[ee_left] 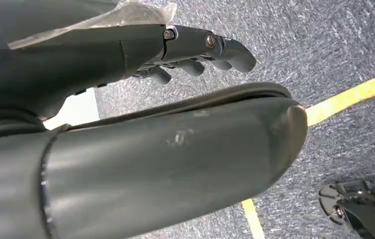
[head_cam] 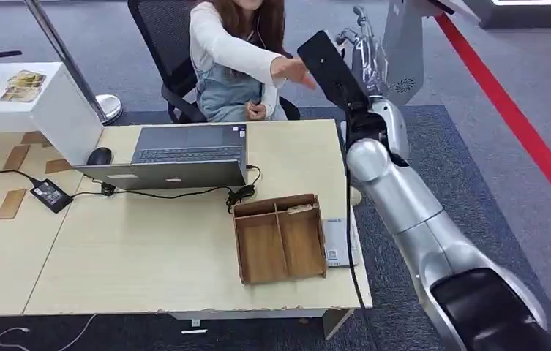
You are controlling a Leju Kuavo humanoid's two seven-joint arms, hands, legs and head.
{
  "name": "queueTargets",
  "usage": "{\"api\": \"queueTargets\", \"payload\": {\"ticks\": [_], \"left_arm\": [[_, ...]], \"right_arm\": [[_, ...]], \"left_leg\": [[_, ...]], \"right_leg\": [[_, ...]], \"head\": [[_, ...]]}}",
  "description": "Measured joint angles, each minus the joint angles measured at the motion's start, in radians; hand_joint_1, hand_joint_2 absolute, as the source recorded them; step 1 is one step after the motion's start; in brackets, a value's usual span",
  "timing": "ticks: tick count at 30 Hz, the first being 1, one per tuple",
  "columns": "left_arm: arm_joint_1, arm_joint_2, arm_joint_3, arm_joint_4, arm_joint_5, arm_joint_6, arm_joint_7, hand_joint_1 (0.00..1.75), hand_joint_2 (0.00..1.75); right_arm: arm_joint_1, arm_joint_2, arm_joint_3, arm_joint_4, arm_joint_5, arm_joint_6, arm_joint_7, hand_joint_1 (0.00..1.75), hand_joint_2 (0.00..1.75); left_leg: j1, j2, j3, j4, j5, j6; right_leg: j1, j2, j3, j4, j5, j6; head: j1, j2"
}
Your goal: Pass the card to the sensor for recognition and then transmit it.
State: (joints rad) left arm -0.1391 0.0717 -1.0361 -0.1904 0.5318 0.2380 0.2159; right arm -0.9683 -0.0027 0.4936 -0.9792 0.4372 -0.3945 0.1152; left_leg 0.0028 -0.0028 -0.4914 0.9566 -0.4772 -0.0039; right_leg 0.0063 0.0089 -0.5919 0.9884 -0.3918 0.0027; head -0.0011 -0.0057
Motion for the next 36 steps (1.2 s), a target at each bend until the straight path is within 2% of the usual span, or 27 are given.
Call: {"api": "queueTargets", "payload": {"ticks": [10,19,20,21,22,23,24,28,29,33,36], "left_arm": [[0.001,0.000,0.000,0.000,0.009,0.000,0.000,0.00,0.00],[0.004,0.000,0.000,0.000,0.018,0.003,-0.003,0.00,0.00],[0.004,0.000,0.000,0.000,0.018,0.003,-0.003,0.00,0.00],[0.004,0.001,0.000,0.000,0.018,0.003,-0.003,0.00,0.00],[0.004,0.001,0.000,0.000,0.018,0.003,-0.003,0.00,0.00],[0.005,0.001,0.000,0.000,0.018,0.003,-0.003,0.00,0.00],[0.005,0.001,0.000,0.000,0.020,0.004,-0.003,0.00,0.00],[0.006,0.002,0.000,0.000,0.037,0.005,-0.006,0.00,0.00],[0.006,0.002,0.000,0.000,0.043,0.005,-0.003,0.00,0.00],[0.014,0.011,0.005,0.001,0.074,0.005,0.014,0.00,0.00],[0.019,0.021,0.011,0.002,0.087,0.005,0.026,0.00,0.00]], "right_arm": [[-0.016,0.102,0.011,0.136,-0.086,0.001,-0.058,1.75,1.75],[-0.027,0.142,0.020,0.191,-0.118,0.010,-0.078,1.75,1.75],[-0.028,0.145,0.020,0.196,-0.118,0.011,-0.078,1.64,1.75],[-0.028,0.147,0.021,0.201,-0.118,0.011,-0.078,0.16,1.75],[-0.028,0.149,0.021,0.204,-0.118,0.011,-0.078,0.00,1.75],[-0.029,0.151,0.022,0.208,-0.119,0.012,-0.079,0.00,1.75],[-0.030,0.152,0.022,0.210,-0.124,0.016,-0.083,0.00,0.00],[-0.040,0.150,0.034,0.210,-0.131,0.095,-0.075,0.00,0.00],[-0.041,0.141,0.045,0.197,-0.117,0.127,-0.049,0.00,1.75],[-0.048,0.038,0.097,0.039,-0.040,0.328,0.145,0.00,1.75],[-0.045,-0.080,0.109,-0.107,-0.051,0.409,0.257,0.00,1.75]], "left_leg": [[0.000,0.000,0.000,0.000,0.000,0.000],[0.000,-0.001,0.000,0.000,0.000,-0.001],[0.000,-0.001,0.000,0.000,0.000,-0.001],[0.000,-0.001,0.000,0.000,0.000,-0.001],[0.000,-0.001,0.000,0.000,0.000,0.000],[0.000,-0.001,0.000,0.000,0.000,0.000],[0.000,0.000,0.000,0.000,0.000,0.000],[0.000,0.000,0.001,0.000,0.000,-0.001],[0.000,0.000,0.001,0.000,0.000,-0.001],[0.000,-0.001,0.001,0.001,0.000,-0.001],[-0.001,-0.001,0.001,0.001,0.000,0.000]], "right_leg": [[0.000,0.000,0.000,0.000,0.000,0.000],[0.000,0.000,0.000,0.000,0.000,0.000],[0.000,0.000,0.000,0.000,0.000,0.000],[0.000,0.000,0.000,0.000,0.000,0.000],[0.000,0.000,0.000,0.000,0.000,0.000],[0.000,0.000,0.000,0.000,0.000,0.000],[0.000,0.000,0.000,0.000,0.000,0.000],[0.000,0.000,0.000,-0.001,0.000,0.000],[0.000,0.000,0.000,-0.001,0.000,0.000],[0.001,0.000,0.000,-0.001,0.000,0.000],[0.000,0.000,0.000,-0.001,0.000,0.000]], "head": [[0.000,0.000],[0.000,0.000],[0.000,0.000],[0.000,0.000],[0.000,0.000],[0.000,0.000],[0.000,0.000],[0.000,0.000],[0.000,0.000],[0.001,0.000],[0.000,0.000]]}}
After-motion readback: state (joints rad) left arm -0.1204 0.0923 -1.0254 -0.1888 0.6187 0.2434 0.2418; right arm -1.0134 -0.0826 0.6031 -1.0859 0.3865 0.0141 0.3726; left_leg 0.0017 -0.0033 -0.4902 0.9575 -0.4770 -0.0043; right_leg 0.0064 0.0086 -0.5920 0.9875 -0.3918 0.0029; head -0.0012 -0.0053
